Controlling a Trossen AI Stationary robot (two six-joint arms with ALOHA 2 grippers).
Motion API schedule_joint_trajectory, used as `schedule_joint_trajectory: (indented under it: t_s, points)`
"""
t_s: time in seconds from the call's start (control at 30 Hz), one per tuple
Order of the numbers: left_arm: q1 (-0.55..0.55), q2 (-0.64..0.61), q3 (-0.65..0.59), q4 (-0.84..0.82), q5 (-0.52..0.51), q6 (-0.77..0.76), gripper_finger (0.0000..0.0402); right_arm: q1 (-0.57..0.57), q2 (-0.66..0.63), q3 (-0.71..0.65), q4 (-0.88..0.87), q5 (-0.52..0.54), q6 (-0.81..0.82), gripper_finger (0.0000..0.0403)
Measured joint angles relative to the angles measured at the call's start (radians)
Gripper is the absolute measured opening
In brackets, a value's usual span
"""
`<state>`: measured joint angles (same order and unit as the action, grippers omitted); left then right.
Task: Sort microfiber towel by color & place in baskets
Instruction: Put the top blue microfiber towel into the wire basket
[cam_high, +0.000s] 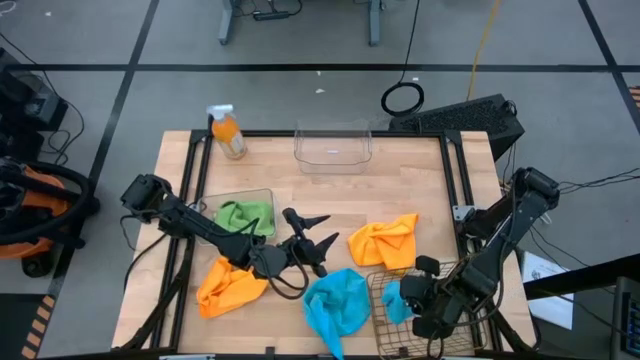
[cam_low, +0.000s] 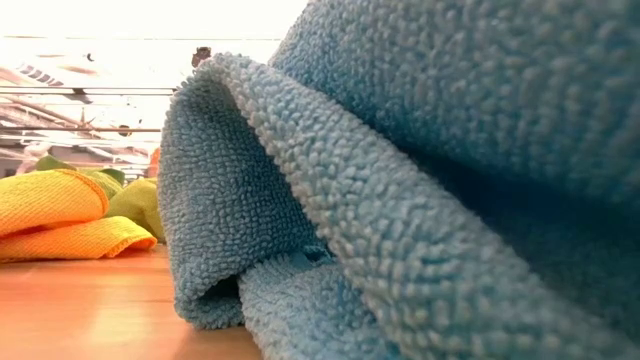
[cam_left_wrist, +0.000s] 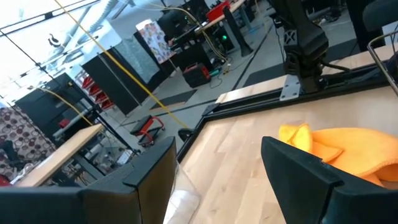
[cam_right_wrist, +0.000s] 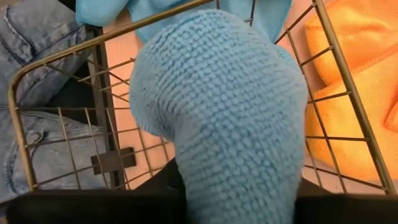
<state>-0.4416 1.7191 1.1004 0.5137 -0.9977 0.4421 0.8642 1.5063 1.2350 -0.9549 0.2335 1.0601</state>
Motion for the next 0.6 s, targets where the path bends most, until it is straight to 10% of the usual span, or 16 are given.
schedule_joint_trajectory:
  t_s: [0.6]
  points:
    - [-0.025,0.000,0.000,0.000,0.002,-0.047,0.0242,0.002,0.002,0.000,0.000,0.023,0.115,0.0218]
